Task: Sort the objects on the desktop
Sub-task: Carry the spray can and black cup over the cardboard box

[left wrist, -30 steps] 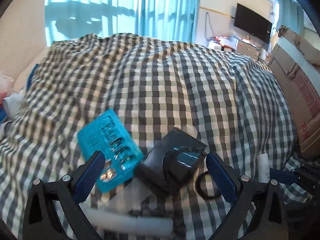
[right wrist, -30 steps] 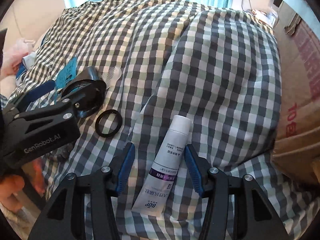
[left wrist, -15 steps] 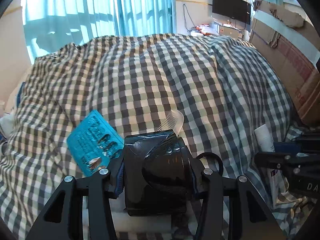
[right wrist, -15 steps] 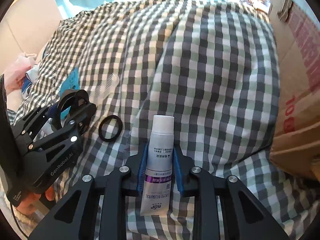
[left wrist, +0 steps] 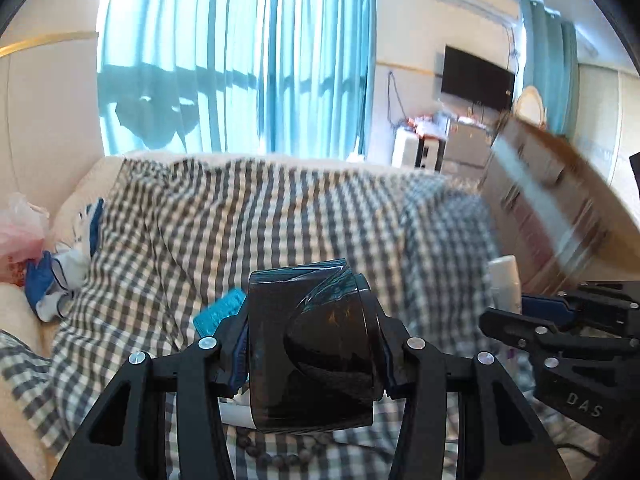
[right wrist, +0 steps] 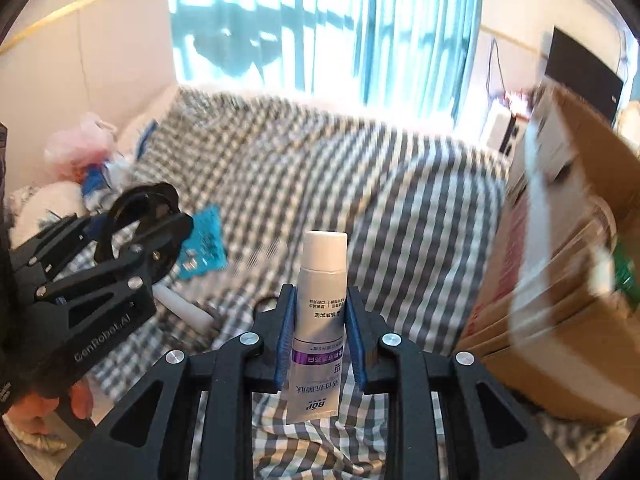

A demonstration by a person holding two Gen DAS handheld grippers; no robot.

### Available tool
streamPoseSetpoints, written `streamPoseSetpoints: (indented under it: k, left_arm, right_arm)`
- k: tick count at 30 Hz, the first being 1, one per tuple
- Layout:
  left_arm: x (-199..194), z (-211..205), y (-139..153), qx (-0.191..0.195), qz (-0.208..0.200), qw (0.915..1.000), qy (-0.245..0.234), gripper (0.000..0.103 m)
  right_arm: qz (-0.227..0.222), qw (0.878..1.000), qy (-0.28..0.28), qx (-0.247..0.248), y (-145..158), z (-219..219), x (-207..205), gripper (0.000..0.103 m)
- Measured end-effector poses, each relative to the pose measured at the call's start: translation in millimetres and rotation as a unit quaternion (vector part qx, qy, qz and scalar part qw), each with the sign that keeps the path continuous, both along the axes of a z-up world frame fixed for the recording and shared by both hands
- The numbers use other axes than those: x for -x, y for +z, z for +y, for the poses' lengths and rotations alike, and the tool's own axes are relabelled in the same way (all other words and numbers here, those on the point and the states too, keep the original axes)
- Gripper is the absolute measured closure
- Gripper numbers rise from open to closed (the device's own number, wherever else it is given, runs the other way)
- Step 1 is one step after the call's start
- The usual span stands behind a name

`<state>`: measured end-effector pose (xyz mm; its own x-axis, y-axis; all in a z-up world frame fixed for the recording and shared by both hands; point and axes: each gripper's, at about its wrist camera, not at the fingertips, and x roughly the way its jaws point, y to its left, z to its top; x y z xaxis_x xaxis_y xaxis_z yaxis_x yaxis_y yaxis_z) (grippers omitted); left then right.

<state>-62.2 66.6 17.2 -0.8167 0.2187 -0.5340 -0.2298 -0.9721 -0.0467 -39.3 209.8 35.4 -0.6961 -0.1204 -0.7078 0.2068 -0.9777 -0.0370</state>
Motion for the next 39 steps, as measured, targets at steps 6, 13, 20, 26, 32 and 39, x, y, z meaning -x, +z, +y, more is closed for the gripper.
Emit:
streamPoseSetpoints:
  k: [6,13,20,26,32,39]
  left_arm:
    - [-27,20,53,0.013,0.043,0.9989,-0.011,0.053]
    - [-29,49,104,-0.005,0.059,0.9976,-0.037,0.053]
    - [-17,110,130,-0.025,0.058,0.9942,-0.087,0.053]
    - [-3,186,129,-0.033,0.042,0.9885,-0.142,0.053]
    - [27,249,114,-0.021,0.015,0.9839,-0.177,0.053]
    - [56,261,94,-0.026,-0.014,0.9832,-0.180,0.037]
  right_arm:
    - [0.058,0.998,0.005,0.026,68,14,-23,0.080]
    - [0.124,0.991,0.001,0.040,138,61,-40,0.080]
    - [0.150,0.987,-0.038,0.038,167,136,-39,0.080]
    - [0.125,0.986,-0.095,0.052,160,195,-18,0.080]
    - [0.085,0.985,-0.140,0.059,135,243,8,0.080]
    - [0.068,0.979,-0.177,0.075,121,270,19,0.039]
